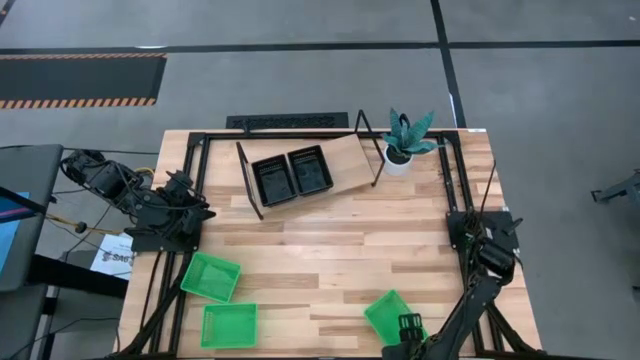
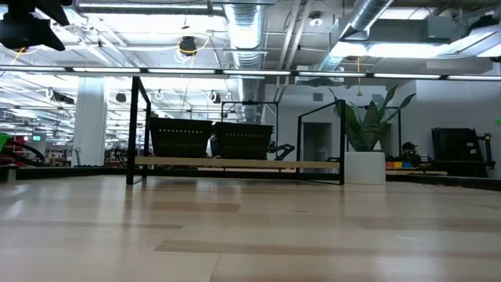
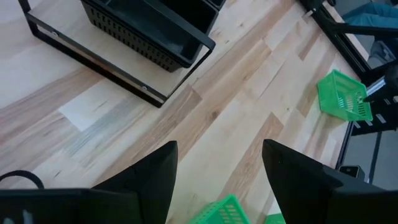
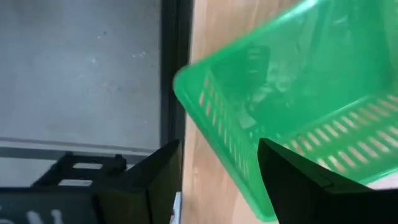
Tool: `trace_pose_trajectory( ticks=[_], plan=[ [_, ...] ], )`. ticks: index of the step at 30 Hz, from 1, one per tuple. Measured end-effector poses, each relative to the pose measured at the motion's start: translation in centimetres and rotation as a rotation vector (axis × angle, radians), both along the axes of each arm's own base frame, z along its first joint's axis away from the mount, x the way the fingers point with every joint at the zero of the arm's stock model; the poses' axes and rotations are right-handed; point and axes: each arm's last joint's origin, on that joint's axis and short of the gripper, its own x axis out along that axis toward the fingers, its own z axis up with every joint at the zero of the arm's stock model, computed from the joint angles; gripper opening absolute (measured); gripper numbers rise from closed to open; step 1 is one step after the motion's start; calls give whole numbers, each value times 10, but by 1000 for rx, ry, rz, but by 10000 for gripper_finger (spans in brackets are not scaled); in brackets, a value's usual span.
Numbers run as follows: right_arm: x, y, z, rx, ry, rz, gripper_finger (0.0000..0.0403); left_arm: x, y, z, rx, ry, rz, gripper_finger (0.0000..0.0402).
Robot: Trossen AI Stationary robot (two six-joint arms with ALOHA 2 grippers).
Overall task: Stack baskets on shelf by color
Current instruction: Put the bottom right green bin on the shelf
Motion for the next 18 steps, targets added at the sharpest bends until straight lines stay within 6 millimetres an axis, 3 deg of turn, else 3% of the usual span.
trace_pose_trajectory(
  ticks=[5, 7, 10, 13, 18],
  plan=[
    [2, 2, -17, 53, 4, -31, 213, 0, 0, 0, 3, 0, 2, 226],
    [3, 0, -18, 51, 26, -43, 182, 0, 0, 0, 4, 1, 2, 226],
    [8, -6, -20, 57, 57, -53, 106, 0, 0, 0, 3, 2, 1, 226],
    [16, -15, -11, 75, 48, -45, 23, 0, 0, 0, 3, 2, 1, 226],
    [33, -49, 27, 82, -28, -46, 11, 0, 0, 0, 1, 2, 3, 226]
  ],
)
